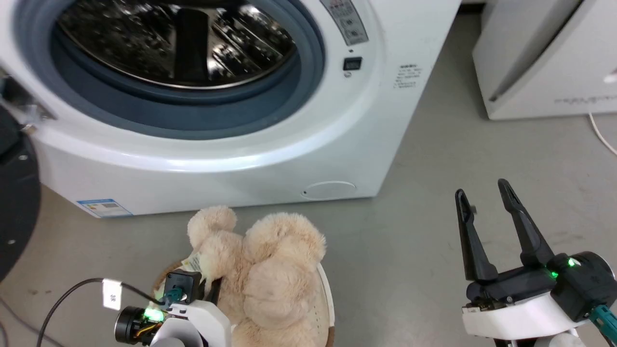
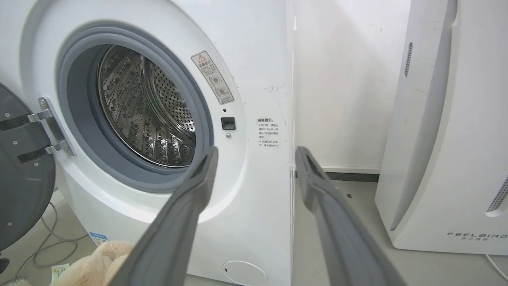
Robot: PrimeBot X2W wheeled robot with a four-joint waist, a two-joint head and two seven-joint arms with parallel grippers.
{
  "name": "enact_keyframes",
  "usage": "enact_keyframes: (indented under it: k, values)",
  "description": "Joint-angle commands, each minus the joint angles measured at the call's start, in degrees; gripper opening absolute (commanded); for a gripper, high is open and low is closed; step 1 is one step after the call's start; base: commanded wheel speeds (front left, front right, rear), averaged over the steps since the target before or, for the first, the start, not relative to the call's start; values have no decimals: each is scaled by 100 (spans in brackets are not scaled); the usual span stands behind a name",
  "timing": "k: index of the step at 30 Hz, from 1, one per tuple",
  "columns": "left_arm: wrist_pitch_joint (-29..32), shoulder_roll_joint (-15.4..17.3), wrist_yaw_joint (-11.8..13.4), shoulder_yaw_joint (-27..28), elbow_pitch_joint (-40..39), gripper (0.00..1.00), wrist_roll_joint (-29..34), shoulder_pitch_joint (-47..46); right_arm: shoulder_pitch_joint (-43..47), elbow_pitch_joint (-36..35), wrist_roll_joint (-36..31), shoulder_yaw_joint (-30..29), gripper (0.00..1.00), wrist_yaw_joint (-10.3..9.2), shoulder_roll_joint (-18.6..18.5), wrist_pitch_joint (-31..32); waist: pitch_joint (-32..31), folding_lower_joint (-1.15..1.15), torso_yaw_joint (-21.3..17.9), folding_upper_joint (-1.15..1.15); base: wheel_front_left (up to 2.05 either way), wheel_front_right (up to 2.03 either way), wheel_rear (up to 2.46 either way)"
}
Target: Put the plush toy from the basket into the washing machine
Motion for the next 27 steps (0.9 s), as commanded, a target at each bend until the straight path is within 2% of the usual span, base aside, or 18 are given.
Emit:
enact_keyframes:
  k: [1,9,14,16,22,27]
  values:
    - [-31,31,47,80,-240,0,16,115,70,13,37,-21,100,-5,0,-25,-137,1,108,0,0,0,0]
    - [-32,92,173,756,-2513,0,258,514,165,6,45,1,100,-5,0,-25,-273,1,119,0,0,0,0]
    - [-32,125,189,1191,-3548,0,348,431,128,-51,76,49,100,-5,0,-25,-130,1,-42,0,0,0,0]
    - [-32,206,187,1354,-3817,0,371,184,60,-105,101,58,100,-5,0,-25,60,1,-162,0,0,0,0]
    - [152,504,142,1637,-3877,0,245,-708,-145,-310,132,112,100,-5,0,-25,620,1,-478,0,0,0,0]
    - [619,994,81,1786,-3964,0,314,-1664,-328,-556,267,69,100,-5,0,-25,1250,1,-767,0,0,0,0]
